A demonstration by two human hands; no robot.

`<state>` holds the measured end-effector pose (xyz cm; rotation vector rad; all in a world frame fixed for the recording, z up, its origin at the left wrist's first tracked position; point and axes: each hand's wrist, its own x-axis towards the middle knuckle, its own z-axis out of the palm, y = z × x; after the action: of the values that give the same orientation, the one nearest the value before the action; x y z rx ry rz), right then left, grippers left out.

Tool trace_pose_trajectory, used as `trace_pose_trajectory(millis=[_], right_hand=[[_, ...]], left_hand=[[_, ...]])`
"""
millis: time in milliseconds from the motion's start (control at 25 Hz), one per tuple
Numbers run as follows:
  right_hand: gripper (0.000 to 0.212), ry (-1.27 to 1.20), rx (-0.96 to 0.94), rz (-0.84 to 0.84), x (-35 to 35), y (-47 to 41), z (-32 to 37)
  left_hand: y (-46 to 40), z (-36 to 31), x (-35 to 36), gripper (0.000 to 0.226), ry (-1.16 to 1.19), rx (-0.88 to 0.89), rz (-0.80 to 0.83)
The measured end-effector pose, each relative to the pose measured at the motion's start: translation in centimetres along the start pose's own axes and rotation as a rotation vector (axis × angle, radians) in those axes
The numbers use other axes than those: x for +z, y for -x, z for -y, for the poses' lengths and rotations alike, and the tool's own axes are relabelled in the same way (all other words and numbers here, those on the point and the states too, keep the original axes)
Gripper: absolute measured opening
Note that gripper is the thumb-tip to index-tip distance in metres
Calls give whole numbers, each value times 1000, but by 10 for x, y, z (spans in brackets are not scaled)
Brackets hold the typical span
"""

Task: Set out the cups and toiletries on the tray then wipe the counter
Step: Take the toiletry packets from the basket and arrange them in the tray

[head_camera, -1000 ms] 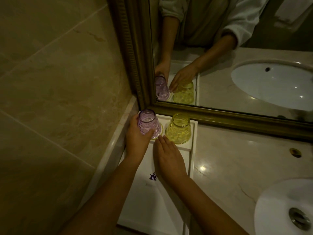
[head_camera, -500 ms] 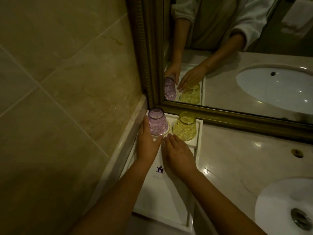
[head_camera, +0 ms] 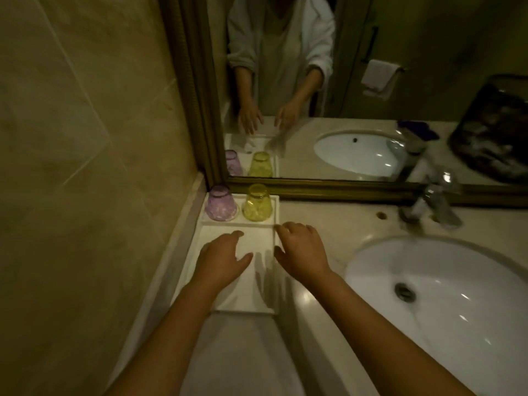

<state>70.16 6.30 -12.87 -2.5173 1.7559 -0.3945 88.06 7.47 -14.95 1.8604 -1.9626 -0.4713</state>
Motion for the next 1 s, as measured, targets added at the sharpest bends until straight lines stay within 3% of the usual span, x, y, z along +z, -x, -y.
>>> trace_pose_trajectory(millis=[320,600,1000], right_hand=[[44,3,312,-118,-80,164,-42],[46,11,547,-210,-138,300,-118],[49,10,549,-235,-214,451,-250]], left_hand=[[76,-131,15,57,-41,355,61],[143,-258,56,52,-57,615,134],[235,-425,134,53,-3,650,157]])
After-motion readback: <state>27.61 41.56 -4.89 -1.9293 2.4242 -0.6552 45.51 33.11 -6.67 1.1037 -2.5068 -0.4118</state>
